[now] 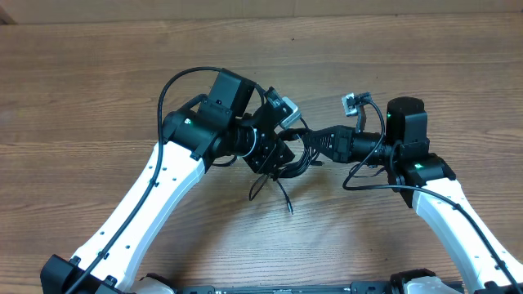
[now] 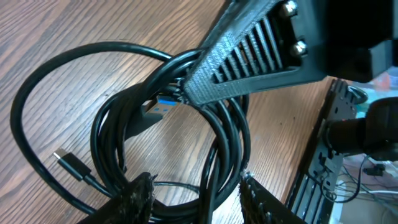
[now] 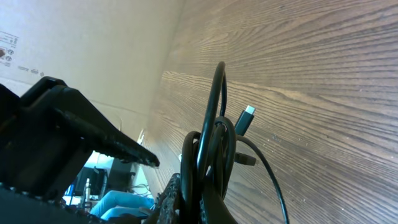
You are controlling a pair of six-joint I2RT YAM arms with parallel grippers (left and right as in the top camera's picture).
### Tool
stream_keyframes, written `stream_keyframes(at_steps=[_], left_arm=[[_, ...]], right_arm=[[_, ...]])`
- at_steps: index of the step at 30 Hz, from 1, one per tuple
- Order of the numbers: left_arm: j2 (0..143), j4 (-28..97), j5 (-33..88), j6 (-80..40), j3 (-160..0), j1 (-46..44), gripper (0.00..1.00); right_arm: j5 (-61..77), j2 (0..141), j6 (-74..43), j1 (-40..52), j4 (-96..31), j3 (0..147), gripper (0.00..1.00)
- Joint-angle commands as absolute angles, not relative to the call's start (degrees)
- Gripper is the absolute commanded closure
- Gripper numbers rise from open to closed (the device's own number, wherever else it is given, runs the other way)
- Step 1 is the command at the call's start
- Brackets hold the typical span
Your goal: Untangle cables
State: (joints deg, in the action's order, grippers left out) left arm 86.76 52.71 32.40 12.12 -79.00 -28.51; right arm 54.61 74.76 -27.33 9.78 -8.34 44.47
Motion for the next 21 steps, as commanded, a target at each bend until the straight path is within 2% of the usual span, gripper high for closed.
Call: stream_keyframes(at_steps=[1,9,14,15,16,17,18,20,21], left_arm=[[86.9,54.3,34.5,15.4,-79.1,-28.7,0.54],[86.9,57.1,34.5,16.7,-79.1,-31.0,0.56],[86.9,56.3,33.1,16.7,-78.8,-34.1,0.7],[86.9,56.3,31.7,16.7,-78.8,-34.7,0.77],[86.9,56.3,29.9,16.5,-78.8,-35.3,0.89],[86.9,56.3,28.3,16.0,-78.7,-35.7,0.95],[86.9,56.3,26.5,15.1,-78.7,-36.1,0.96],[86.9,56.2,24.0,14.0,-78.4,-36.4,0.96],[86.9,56.2,22.8,13.4,-78.0,-36.4,0.96]], right_arm=[[55.1,74.6,-29.8,9.7,-7.6,46.2,0.96],[57.0,74.6,-33.3,9.7,-7.1,46.2,0.96],[59.6,74.6,-33.3,9.7,-7.2,46.2,0.96],[60.0,74.6,-33.2,9.7,-7.2,46.2,0.96],[60.2,74.6,-33.2,9.7,-7.2,46.2,0.96],[60.1,74.6,-33.2,9.7,-7.3,46.2,0.96],[60.1,74.6,-33.2,9.7,-7.4,46.2,0.95],[60.1,74.6,-33.2,9.7,-7.4,46.2,0.84],[60.1,74.6,-33.2,9.7,-7.4,46.2,0.83]])
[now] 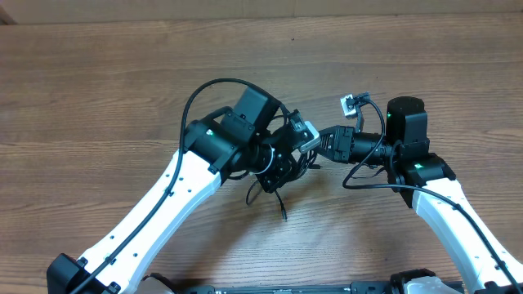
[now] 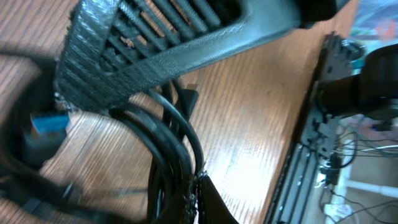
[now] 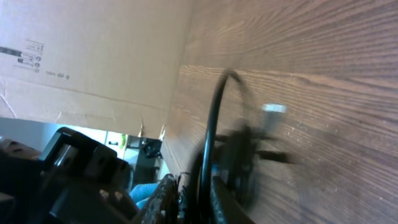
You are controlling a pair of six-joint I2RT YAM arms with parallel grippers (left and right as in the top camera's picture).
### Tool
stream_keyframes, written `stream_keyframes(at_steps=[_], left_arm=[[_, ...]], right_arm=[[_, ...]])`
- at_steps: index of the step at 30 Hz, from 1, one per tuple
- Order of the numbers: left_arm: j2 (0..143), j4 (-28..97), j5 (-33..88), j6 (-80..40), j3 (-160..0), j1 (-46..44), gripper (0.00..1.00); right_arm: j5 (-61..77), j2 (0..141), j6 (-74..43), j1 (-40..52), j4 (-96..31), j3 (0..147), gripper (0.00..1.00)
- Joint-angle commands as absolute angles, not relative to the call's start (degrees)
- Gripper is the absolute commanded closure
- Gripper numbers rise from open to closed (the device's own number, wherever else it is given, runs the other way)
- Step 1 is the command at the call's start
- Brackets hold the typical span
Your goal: Untangle cables
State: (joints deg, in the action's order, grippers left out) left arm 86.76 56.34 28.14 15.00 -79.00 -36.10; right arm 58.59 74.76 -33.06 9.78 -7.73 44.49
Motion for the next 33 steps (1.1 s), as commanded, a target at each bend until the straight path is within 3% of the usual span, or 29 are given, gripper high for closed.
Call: stream_keyframes(at_steps=[1,10,13,15,17,18,19,21,22,27,33], left_arm=[[86.9,56.2,22.2,13.1,-77.8,-36.4,0.96],[86.9,56.2,18.6,10.8,-77.6,-36.3,0.96],[86.9,56.1,11.8,6.4,-77.1,-36.3,0.96],[86.9,56.0,8.1,2.9,-76.1,-36.3,0.95],[86.9,55.5,4.3,-1.7,-74.5,-36.3,0.94],[86.9,55.0,2.5,-4.3,-73.5,-36.3,0.91],[86.9,54.4,0.7,-7.4,-72.3,-36.3,0.76],[86.9,52.7,-1.7,-12.7,-70.1,-36.3,0.23],[86.9,51.5,-2.8,-16.2,-68.7,-36.2,0.18],[86.9,47.8,-5.8,-38.5,-64.9,-35.8,0.18],[86.9,46.6,-11.1,-57.1,-60.6,-35.8,0.33]], right_arm=[[59.9,74.6,-33.2,9.7,-7.4,46.2,0.82],[48.5,74.6,-33.2,9.7,-12.8,46.2,0.67],[41.3,74.6,-33.0,9.7,-17.1,46.2,0.38],[35.4,74.6,-33.0,9.7,-20.9,46.2,0.24],[31.0,74.6,-33.0,9.7,-24.1,46.2,0.0],[29.5,74.6,-33.0,9.7,-25.1,46.2,0.0],[28.4,74.6,-33.0,9.7,-26.1,46.2,0.0],[27.1,74.6,-33.0,9.7,-27.6,46.2,0.0],[26.7,74.6,-33.0,9.7,-28.0,46.2,0.0],[26.5,74.6,-33.0,9.7,-28.4,46.2,0.0],[26.6,74.6,-33.0,9.7,-28.4,46.2,0.0]])
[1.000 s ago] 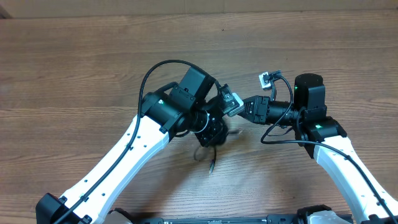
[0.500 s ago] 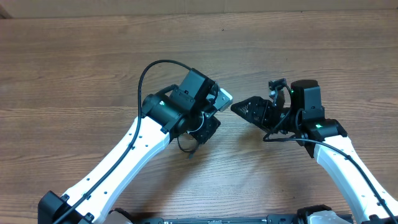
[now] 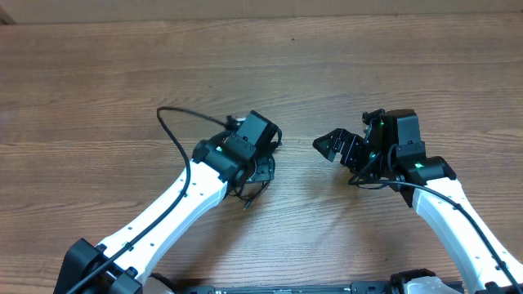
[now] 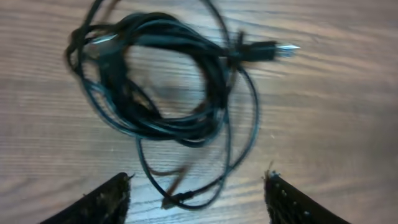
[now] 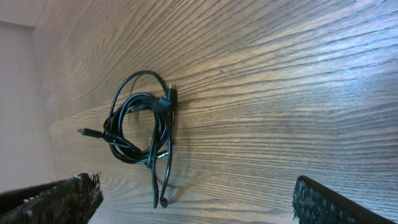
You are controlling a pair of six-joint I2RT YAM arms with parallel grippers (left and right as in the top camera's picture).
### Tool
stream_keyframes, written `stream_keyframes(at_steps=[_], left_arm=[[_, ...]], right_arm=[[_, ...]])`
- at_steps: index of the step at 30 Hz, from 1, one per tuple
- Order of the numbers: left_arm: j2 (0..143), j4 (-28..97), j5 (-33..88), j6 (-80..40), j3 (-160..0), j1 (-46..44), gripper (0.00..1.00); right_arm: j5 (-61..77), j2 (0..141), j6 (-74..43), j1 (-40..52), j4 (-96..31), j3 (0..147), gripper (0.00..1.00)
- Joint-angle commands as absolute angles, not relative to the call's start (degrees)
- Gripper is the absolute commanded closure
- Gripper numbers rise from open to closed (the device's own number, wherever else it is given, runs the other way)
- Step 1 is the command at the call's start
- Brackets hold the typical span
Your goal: Untangle cables
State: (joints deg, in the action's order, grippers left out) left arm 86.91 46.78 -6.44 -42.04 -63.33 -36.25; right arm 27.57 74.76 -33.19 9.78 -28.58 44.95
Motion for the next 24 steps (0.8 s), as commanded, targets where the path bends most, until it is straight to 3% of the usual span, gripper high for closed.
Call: stream_keyframes(at_steps=[1,3,4,5,6,9,10,12,15,17,18,19,21,24], left_arm=[[86.9,46.5,-11.0,-60.1,-59.9,-35.8,0.32],[86.9,46.2,-10.9,-68.4,-58.5,-35.9,0.28],[86.9,46.0,-10.9,-72.2,-57.9,-36.0,0.2],[86.9,45.5,-11.0,-76.4,-57.3,-36.0,0.05],[86.9,44.7,-11.0,-80.8,-56.5,-36.0,0.0],[86.9,40.2,-11.0,-86.9,-54.1,-36.0,0.0],[86.9,37.7,-11.0,-87.0,-53.1,-36.0,0.05],[86.9,33.2,-10.9,-87.0,-51.1,-36.1,0.27],[86.9,27.9,-11.0,-87.0,-48.5,-36.0,0.32],[86.9,25.2,-11.0,-87.0,-46.9,-36.0,0.28],[86.9,24.2,-11.2,-86.8,-46.1,-36.0,0.11],[86.9,23.8,-11.4,-86.7,-45.7,-36.0,0.03],[86.9,22.8,-12.3,-85.8,-45.1,-36.0,0.01],[86.9,20.0,-12.6,-81.8,-44.5,-36.0,0.11]], right_arm=[[26.5,74.6,-33.0,9.7,-28.4,46.2,0.0],[26.5,74.6,-33.0,9.7,-28.4,46.2,0.0],[26.5,74.6,-33.0,9.7,-28.4,46.2,0.0],[26.5,74.6,-33.0,9.7,-28.4,46.2,0.0],[26.5,74.6,-33.0,9.7,-28.4,46.2,0.0],[26.5,74.6,-33.0,9.7,-28.4,46.2,0.0],[26.5,74.6,-33.0,9.7,-28.4,46.2,0.0],[26.5,74.6,-33.0,9.7,-28.4,46.2,0.0],[26.5,74.6,-33.0,9.7,-28.4,46.2,0.0],[26.5,74.6,-33.0,9.7,-28.4,46.2,0.0],[26.5,74.6,-33.0,9.7,-28.4,46.2,0.0],[26.5,74.6,-33.0,9.7,-28.4,46.2,0.0],[26.5,74.6,-33.0,9.7,-28.4,46.2,0.0],[26.5,74.6,-33.0,9.7,-28.4,46.2,0.0]])
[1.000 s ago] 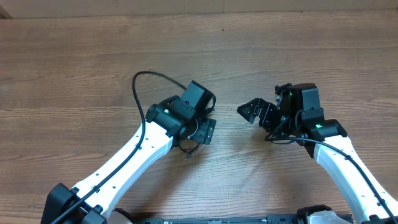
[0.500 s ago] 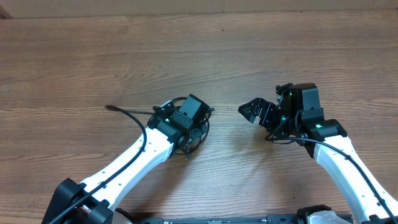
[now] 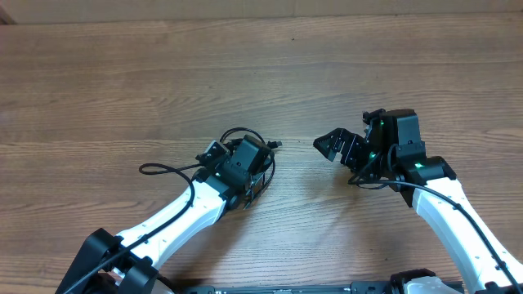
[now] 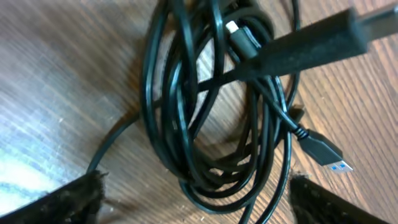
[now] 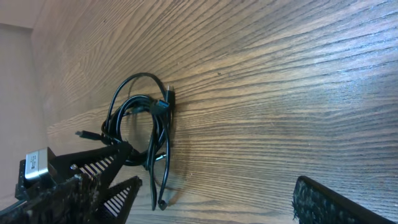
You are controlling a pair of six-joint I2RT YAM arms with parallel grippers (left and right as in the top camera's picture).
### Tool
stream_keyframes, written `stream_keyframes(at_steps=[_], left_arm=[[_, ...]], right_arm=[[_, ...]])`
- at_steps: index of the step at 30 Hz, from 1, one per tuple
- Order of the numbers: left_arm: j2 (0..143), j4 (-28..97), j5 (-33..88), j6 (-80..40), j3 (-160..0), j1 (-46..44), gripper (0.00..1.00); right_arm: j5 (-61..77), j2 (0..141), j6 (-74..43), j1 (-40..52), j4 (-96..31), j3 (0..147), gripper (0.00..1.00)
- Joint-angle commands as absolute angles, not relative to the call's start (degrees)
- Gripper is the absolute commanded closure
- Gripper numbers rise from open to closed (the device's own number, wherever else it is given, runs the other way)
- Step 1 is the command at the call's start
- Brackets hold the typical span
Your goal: Untangle cables
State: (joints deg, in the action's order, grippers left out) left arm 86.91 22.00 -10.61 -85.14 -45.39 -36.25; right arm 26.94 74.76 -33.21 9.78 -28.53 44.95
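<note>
The tangled black cables (image 3: 260,151) lie in a coil on the wooden table, left of centre. In the left wrist view the coil (image 4: 205,118) fills the frame, with a blue USB plug (image 4: 333,163) at its right and a silver-tipped plug (image 4: 235,30) on top. My left gripper (image 3: 255,178) is open and close over the coil; in its own view the left gripper (image 4: 199,208) has its fingers wide on either side. My right gripper (image 3: 333,149) is open, empty and apart to the right. From the right wrist the cables (image 5: 140,121) show beside the left gripper's fingers (image 5: 93,171).
The left arm's own thin black wire (image 3: 159,169) loops out over the table to the left. Bare wooden table (image 3: 368,73) lies all round. A cardboard wall (image 3: 245,8) runs along the far edge.
My left gripper has come down closer to the coil and turned, its fingers still wide. The cables lie in about the same place. The right arm has not moved.
At first both grippers met at the bundle, the right shut on it. Then the left gripper was shut on the cables too. Later the bundle lay on the table with both grippers open and apart. Now the left one is low over it.
</note>
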Motion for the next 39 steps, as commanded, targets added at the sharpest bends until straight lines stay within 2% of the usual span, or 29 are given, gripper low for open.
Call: stream_keyframes(at_steps=[1,3,4,5,6,8,10,11,28,39], left_arm=[[86.9,19.0,-12.4,-79.8,-44.4,-36.0,0.13],[86.9,18.1,-12.5,-77.6,-44.4,-36.0,0.2],[86.9,17.7,-12.5,-76.7,-44.4,-36.0,0.3],[86.9,17.5,-12.8,-75.6,-44.4,-36.0,0.52],[86.9,17.5,-13.1,-75.5,-44.4,-36.0,0.63],[86.9,17.5,-13.6,-74.7,-44.4,-36.0,0.76],[86.9,17.5,-13.9,-73.2,-44.4,-36.0,0.93],[86.9,17.5,-13.9,-73.2,-44.4,-36.0,0.96],[86.9,17.7,-13.5,-71.6,-44.5,-36.0,0.96],[86.9,18.0,-6.1,-59.5,-47.4,-35.9,0.96]], right_arm=[[26.5,74.6,-33.0,9.7,-28.4,46.2,0.0],[26.5,74.6,-33.0,9.7,-28.4,46.2,0.0],[26.5,74.6,-33.0,9.7,-28.4,46.2,0.0],[26.5,74.6,-33.0,9.7,-28.4,46.2,0.0],[26.5,74.6,-33.0,9.7,-28.4,46.2,0.0],[26.5,74.6,-33.0,9.7,-28.4,46.2,0.0],[26.5,74.6,-33.0,9.7,-28.4,46.2,0.0],[26.5,74.6,-33.0,9.7,-28.4,46.2,0.0],[26.5,74.6,-33.0,9.7,-28.4,46.2,0.0],[26.5,74.6,-33.0,9.7,-28.4,46.2,0.0]])
